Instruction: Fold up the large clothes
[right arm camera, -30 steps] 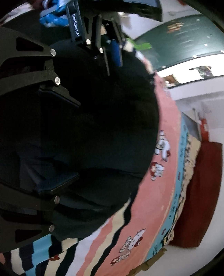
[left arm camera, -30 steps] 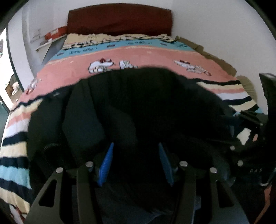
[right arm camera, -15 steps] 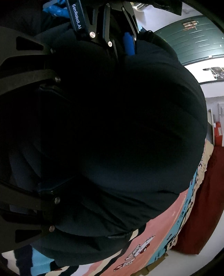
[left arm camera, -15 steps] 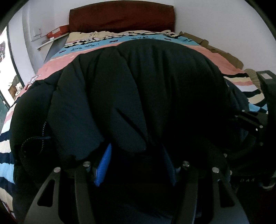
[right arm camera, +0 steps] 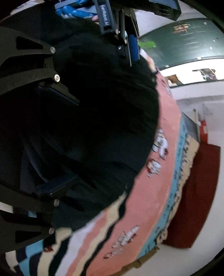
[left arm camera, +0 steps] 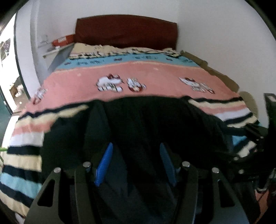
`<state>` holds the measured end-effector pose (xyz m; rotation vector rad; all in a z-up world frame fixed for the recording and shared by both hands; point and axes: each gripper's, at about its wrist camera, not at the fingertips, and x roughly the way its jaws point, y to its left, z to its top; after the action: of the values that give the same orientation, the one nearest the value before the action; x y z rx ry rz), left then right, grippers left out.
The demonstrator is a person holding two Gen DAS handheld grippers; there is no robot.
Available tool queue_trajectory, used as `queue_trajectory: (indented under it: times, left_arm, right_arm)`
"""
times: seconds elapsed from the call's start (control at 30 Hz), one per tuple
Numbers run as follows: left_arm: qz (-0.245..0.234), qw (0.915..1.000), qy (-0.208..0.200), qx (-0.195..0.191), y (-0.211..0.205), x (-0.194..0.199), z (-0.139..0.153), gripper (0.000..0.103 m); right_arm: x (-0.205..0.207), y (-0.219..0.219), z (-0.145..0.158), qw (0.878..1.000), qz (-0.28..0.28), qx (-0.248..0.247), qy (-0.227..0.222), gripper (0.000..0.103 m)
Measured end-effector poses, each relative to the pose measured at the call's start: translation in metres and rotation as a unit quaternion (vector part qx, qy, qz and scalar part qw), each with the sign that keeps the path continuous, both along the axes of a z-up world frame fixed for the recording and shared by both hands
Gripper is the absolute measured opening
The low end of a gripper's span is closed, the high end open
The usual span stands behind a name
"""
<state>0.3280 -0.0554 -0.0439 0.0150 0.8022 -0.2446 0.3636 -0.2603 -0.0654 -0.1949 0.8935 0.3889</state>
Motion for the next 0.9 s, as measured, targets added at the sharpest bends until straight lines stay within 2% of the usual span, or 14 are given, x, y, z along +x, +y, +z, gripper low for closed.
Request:
queue_trajectory:
  times: [0.13,0.3,0.4,0.47,0.6,0.73,0.83,0.9]
  left_arm:
    - [0.02,0.9996,0.018,0.004,0.001,0.038,-0.009,0.055]
    - [0.021,0.9982,0.052,0.023,-0.005,0.056,-0.048,0.055]
    - [0.01,0.996,0.039,0.08,-0.019,0.047,-0.071,0.057]
    - [0.009,0.9948,0.029,0.097,-0.023,0.044,-0.076,0.057]
    - [0.01,0.9945,0.048,0.092,-0.02,0.042,-0.072,0.057]
    - [0.007,0.9958,0.046,0.078,-0.015,0.023,-0.056,0.057]
    - [0.011,0.9983,0.036,0.045,-0.006,-0.008,-0.038,0.057]
    - [0.016,0.9983,0.042,0.038,-0.003,-0.028,-0.037,0.057]
  right_arm:
    - [0.027,-0.005,0.013,0.999,-0.03,0.008,-0.02,0.079]
    - [0.058,-0.003,-0.009,0.999,-0.042,0.014,-0.004,0.08]
    - [0.062,0.001,-0.032,0.999,-0.04,0.003,0.009,0.081]
    - [0.063,0.005,-0.048,0.999,-0.037,-0.007,0.014,0.083]
    - [0.062,0.006,-0.051,0.999,-0.046,-0.011,0.016,0.083]
    - [0.047,0.006,-0.039,0.999,-0.042,-0.027,0.019,0.083]
    - [0.025,-0.002,-0.025,0.999,-0.049,-0.013,0.012,0.083]
    - [0.005,-0.009,-0.016,0.999,-0.052,0.009,0.007,0.083]
